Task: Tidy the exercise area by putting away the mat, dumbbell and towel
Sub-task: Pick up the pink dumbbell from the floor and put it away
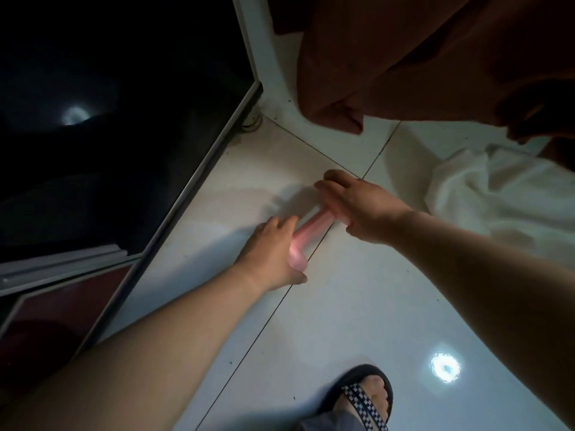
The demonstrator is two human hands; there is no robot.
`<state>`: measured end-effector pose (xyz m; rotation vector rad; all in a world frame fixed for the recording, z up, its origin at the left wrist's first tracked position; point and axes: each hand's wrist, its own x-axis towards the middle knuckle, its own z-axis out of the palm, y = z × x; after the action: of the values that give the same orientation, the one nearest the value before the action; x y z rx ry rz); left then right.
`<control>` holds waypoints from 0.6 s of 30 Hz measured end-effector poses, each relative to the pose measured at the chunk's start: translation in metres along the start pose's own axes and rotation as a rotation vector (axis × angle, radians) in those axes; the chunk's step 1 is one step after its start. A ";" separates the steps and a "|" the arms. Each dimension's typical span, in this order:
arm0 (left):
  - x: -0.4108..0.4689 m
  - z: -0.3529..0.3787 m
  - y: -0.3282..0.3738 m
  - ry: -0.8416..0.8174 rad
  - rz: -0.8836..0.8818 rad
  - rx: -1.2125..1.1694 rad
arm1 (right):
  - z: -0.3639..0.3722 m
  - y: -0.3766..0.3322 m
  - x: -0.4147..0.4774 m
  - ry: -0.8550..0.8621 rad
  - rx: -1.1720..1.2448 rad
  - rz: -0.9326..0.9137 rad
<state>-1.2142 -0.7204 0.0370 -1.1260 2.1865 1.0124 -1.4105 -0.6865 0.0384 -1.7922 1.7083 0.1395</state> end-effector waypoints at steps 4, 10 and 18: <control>-0.006 -0.016 0.006 -0.038 0.081 0.126 | 0.004 -0.006 -0.020 0.032 0.038 0.120; -0.067 -0.084 0.041 -0.127 0.193 0.102 | -0.051 -0.045 -0.095 0.110 0.239 0.263; -0.215 -0.216 0.113 -0.156 0.307 -0.031 | -0.219 -0.137 -0.224 0.128 0.429 0.387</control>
<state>-1.2069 -0.7437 0.3612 -0.7084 2.2653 1.2209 -1.3931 -0.6158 0.3724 -1.1723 1.9827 -0.1724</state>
